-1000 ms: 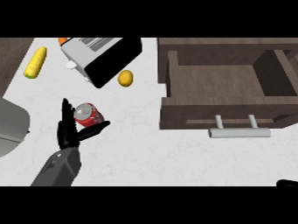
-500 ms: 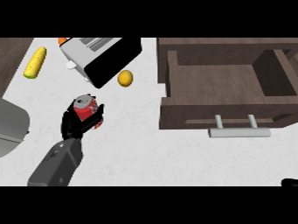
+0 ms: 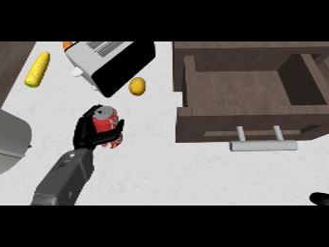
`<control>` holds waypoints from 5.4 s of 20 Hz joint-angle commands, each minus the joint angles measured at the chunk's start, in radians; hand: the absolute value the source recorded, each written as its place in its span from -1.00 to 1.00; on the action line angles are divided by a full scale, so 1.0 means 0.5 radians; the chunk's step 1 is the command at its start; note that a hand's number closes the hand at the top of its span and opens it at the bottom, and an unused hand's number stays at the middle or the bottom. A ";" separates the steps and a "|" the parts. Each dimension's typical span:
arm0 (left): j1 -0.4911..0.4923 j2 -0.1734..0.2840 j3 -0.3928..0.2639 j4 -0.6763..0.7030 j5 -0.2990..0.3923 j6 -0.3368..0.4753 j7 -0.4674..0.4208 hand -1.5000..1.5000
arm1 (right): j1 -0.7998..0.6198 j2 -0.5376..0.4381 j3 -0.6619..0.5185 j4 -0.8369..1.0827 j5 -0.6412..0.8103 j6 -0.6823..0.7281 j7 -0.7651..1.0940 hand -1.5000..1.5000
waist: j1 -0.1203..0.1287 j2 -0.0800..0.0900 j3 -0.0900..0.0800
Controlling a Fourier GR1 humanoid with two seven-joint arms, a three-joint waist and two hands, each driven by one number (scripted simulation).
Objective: Pick up the can, place it into the drawer and close the drawer
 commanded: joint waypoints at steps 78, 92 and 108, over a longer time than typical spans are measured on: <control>-2.044 -0.221 -1.036 -0.110 0.658 1.299 1.571 -1.00 | -0.396 -0.290 0.116 0.105 0.304 0.092 -0.065 -1.00 | -0.196 0.054 0.011; -2.078 -0.221 -0.943 -0.036 0.785 1.243 1.403 -1.00 | -0.667 -0.450 0.617 0.619 1.344 -0.042 -0.385 -1.00 | -0.048 0.045 0.007; -1.971 -0.129 -0.926 -0.095 0.711 1.108 1.463 -1.00 | -1.179 -0.286 0.892 1.881 2.075 -0.533 -0.644 -1.00 | 0.072 -0.002 0.003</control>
